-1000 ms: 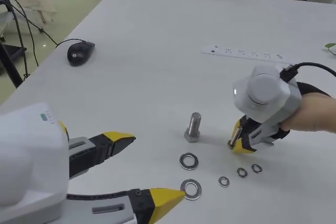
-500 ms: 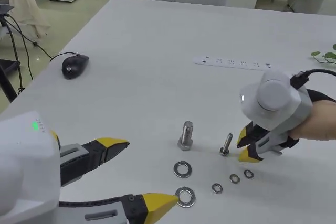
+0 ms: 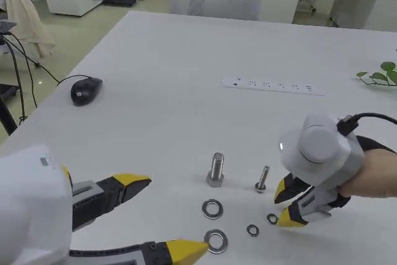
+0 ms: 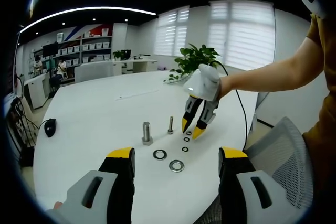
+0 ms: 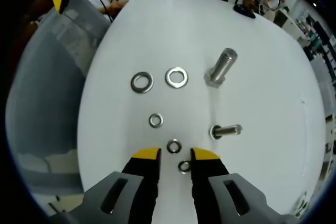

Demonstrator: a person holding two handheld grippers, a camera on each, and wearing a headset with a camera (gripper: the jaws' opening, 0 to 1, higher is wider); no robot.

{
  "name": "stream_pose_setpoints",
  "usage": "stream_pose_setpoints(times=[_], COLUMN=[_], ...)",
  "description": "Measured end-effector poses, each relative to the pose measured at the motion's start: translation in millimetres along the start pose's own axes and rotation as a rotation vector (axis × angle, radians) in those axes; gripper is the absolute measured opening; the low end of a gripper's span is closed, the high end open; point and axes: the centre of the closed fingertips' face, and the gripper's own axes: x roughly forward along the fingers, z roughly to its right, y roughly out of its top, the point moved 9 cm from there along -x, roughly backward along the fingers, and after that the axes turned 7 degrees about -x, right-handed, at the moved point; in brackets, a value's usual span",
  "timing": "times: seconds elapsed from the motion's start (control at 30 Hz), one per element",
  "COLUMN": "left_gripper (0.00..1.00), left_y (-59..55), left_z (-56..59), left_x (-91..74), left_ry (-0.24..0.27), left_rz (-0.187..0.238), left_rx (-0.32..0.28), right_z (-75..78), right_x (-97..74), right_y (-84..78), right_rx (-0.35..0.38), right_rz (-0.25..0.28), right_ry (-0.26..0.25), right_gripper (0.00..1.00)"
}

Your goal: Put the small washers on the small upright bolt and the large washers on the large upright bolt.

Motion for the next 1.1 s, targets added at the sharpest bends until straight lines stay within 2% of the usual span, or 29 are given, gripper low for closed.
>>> stream_pose_setpoints(times=[0.33,0.63,0.77,1.0,1.1], left_gripper=[0.64,0.64,0.64,0.64,0.64], left_y=[2.0,2.2,2.3,1.3,0.9], left_z=[-3.1,-4.2,-3.8,-1.9,-1.1], left_x=[-1.1,0.9,0.9,-0.6,-1.3], left_ry=[0.003,0.005,0.008,0.012,0.013], left_rz=[0.007,0.009,0.011,0.008,0.012], left_rx=[-0.002,-0.008,-0.009,-0.008,-0.009], right_z=[0.7,2.9,1.2,1.7,2.9], right_x=[11.1,10.0,10.5,10.2,9.6], right_y=[-2.5,-1.3,0.9,2.2,0.7], right_rx=[0.005,-0.017,-0.047,-0.056,-0.034], right_rz=[-0.026,-0.030,-0.039,-0.050,-0.043], right_ry=[0.024,0.030,0.029,0.033,0.036], right_gripper=[0.23,0.21,0.14,0.13,0.12])
